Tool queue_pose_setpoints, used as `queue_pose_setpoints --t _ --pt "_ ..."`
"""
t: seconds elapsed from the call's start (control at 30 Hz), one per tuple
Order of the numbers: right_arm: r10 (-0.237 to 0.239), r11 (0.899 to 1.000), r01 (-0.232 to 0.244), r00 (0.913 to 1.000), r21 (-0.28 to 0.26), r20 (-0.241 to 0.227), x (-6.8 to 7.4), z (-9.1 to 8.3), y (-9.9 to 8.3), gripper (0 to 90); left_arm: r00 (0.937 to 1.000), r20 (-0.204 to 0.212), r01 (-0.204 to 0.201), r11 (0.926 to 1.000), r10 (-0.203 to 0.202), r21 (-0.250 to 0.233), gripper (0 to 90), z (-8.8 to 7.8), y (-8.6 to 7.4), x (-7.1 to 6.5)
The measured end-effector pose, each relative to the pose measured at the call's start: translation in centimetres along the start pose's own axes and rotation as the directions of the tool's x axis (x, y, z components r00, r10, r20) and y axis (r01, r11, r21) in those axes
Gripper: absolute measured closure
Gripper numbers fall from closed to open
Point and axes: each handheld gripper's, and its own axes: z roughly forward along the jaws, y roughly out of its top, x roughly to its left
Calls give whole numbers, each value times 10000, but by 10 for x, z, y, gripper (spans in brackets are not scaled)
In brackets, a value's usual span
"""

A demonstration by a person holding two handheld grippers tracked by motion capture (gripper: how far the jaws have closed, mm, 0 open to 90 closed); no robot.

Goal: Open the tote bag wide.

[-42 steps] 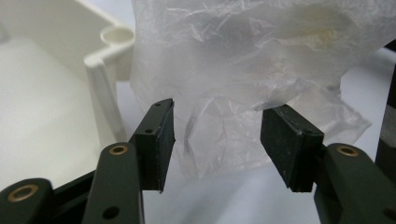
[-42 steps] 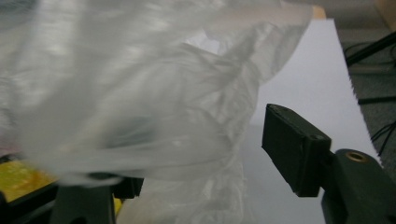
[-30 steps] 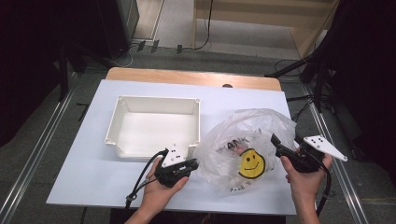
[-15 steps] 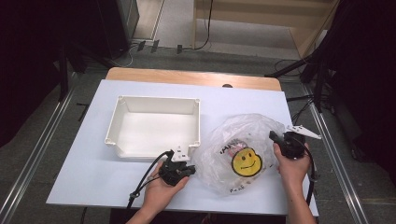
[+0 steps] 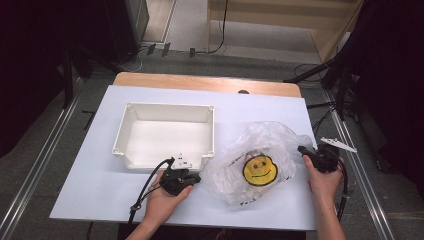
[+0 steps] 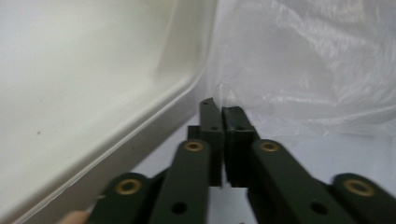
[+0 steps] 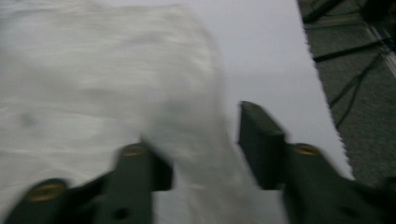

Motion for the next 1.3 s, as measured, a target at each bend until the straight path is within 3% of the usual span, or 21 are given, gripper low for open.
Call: queue_pose_setpoints --t 0.07,0.1,0.13,0.17,0.2,0.23,0.27,0.3,0.33,0.47,0.6,0.63,0.7,0.77,0.8,0.87,0.93,0.97,1.0,1.13,1.3 --pt "-412 9991 412 9991 112 -35 8 -5 2 263 9995 169 -253 9981 262 -556 673 -7 2 -6" --pt "-583 9982 583 9983 124 25 10 -9 3 203 9989 195 -411 9958 428 -822 607 -11 4 -9" --pt "-583 9982 583 9983 124 25 10 -9 3 203 9989 195 -411 9958 428 -822 544 -11 4 -9" --pt "-684 9976 684 9977 -61 0 14 -20 5 163 9981 248 -528 9913 562 -1204 489 -17 5 -13" --pt "-750 9969 749 9972 -228 -11 15 -26 6 157 9968 390 -620 9833 696 -1711 461 -24 8 -16" --pt "-750 9969 749 9972 -228 -11 15 -26 6 157 9968 390 -620 9833 696 -1711 437 -24 8 -16" --pt "-729 9964 725 9973 -431 -66 18 -39 8 155 9964 430 -634 9769 736 -2040 411 -31 11 -18" --pt "-729 9964 725 9973 -431 -66 18 -39 8 155 9964 430 -634 9769 736 -2040 404 -31 11 -18" --pt "-916 9945 915 9958 -518 4 19 -50 9 152 9971 294 -617 9715 702 -2290 397 -36 14 -19" --pt "-1033 9907 1048 9944 -870 217 20 -68 12 153 9978 63 -621 9621 662 -2654 383 -42 19 -23" --pt "-1085 9860 1047 9938 -1298 -228 28 -80 14 190 9965 66 -778 9532 834 -2921 381 -46 23 -28" --pt "-1488 9770 1361 9866 -1641 -673 40 -86 15 264 9957 -2 -885 9489 928 -3030 382 -48 27 -33" --pt "-1956 9673 1740 9750 -1846 -1055 56 -88 15 315 9953 -123 -953 9493 960 -2997 391 -46 30 -36" --pt "-2124 9644 1878 9695 -1863 -1219 63 -88 14 337 9953 -208 -964 9514 945 -2924 408 -44 31 -37" --pt "-2560 9581 2259 9511 -1761 -1727 83 -85 10 382 9956 -237 -932 9565 902 -2766 458 -40 32 -37" --pt "-2795 9564 2504 9343 -1504 -2214 100 -78 5 407 9960 -284 -892 9631 848 -2539 514 -35 32 -36" --pt "-2927 9548 2690 9255 -1267 -2405 113 -69 0 420 9959 -361 -890 9666 827 -2405 585 -33 31 -36" --pt "-2927 9548 2690 9255 -1267 -2405 113 -69 0 420 9959 -416 -882 9698 808 -2274 585 -30 31 -35" --pt "-3059 9519 2909 9208 -964 -2419 125 -58 -7 424 9959 -425 -868 9724 794 -2166 640 -26 31 -34" --pt "-3109 9504 3007 9272 -800 -2090 137 -44 -11 425 9959 -474 -845 9776 768 -1926 703 -19 30 -31" --pt "-2934 9559 2836 9318 -761 -2137 138 -39 -11 480 9958 -488 -846 9837 778 -1585 724 -12 29 -29"
